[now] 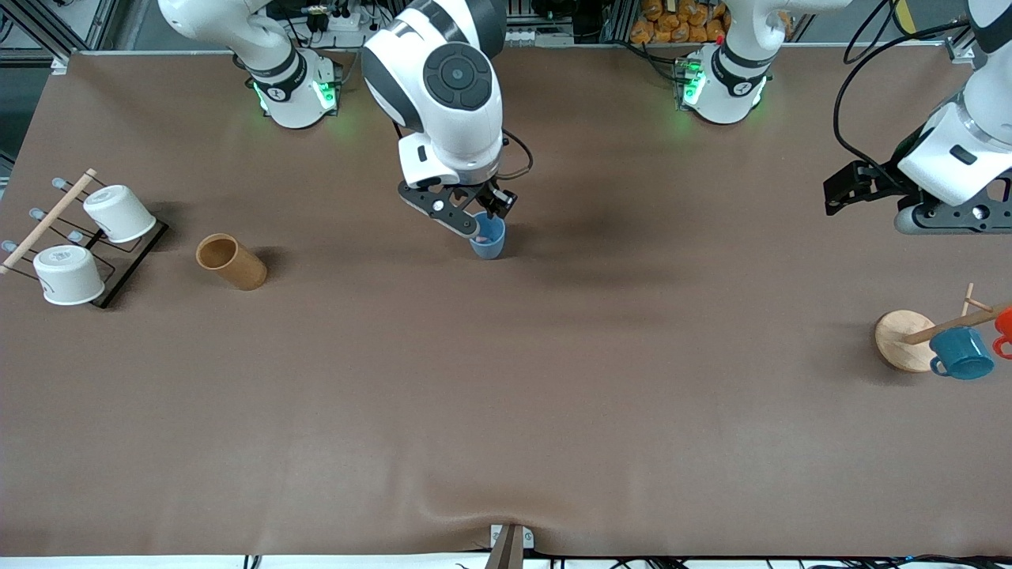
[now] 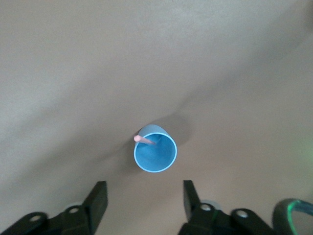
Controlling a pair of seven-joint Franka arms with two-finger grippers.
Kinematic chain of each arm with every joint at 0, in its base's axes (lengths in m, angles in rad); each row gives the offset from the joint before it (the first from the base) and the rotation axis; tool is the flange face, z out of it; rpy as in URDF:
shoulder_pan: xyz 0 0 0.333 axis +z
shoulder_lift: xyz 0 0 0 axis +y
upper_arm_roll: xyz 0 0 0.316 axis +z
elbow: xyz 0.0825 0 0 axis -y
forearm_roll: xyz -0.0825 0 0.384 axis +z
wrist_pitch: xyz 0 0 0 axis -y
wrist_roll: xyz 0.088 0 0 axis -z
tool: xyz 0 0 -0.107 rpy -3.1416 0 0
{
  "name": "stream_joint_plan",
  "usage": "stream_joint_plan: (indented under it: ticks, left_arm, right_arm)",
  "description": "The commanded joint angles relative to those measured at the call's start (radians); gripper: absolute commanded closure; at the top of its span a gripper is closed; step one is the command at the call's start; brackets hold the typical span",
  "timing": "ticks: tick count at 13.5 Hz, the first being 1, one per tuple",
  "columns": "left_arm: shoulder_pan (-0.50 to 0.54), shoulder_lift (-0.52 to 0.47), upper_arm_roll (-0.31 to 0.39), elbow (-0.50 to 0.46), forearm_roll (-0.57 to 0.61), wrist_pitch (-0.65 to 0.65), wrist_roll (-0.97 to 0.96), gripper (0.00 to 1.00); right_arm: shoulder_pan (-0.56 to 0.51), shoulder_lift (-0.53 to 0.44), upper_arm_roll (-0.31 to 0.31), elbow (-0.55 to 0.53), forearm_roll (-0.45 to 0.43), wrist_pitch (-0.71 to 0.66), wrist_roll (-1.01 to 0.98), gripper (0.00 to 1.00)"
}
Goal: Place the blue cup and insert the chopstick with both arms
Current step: 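Open the right gripper and release the chopstick into the cup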
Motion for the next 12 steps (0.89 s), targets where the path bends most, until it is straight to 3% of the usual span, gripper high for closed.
stream_joint_plan:
  ticks: [1, 7, 12]
  left_arm:
    - [-0.002, 0.001, 0.000, 0.001, -0.006, 0.008, 0.008, 0.00]
    - [-0.002, 0.001, -0.002, 0.003, -0.006, 0.008, 0.006, 0.00]
    - [-0.004, 0.001, -0.003, 0.006, -0.005, 0.008, 0.006, 0.00]
  right_arm:
    - [-0.032, -0.037, -0.001, -0.004, -0.001, -0.003, -0.009, 0.00]
    - [-0.180, -0.040, 0.004, 0.051, 0.059, -0.057, -0.148, 0.00]
    - [-0.311, -0.043, 0.001, 0.057, 0.055, -0.121, -0.489, 0.00]
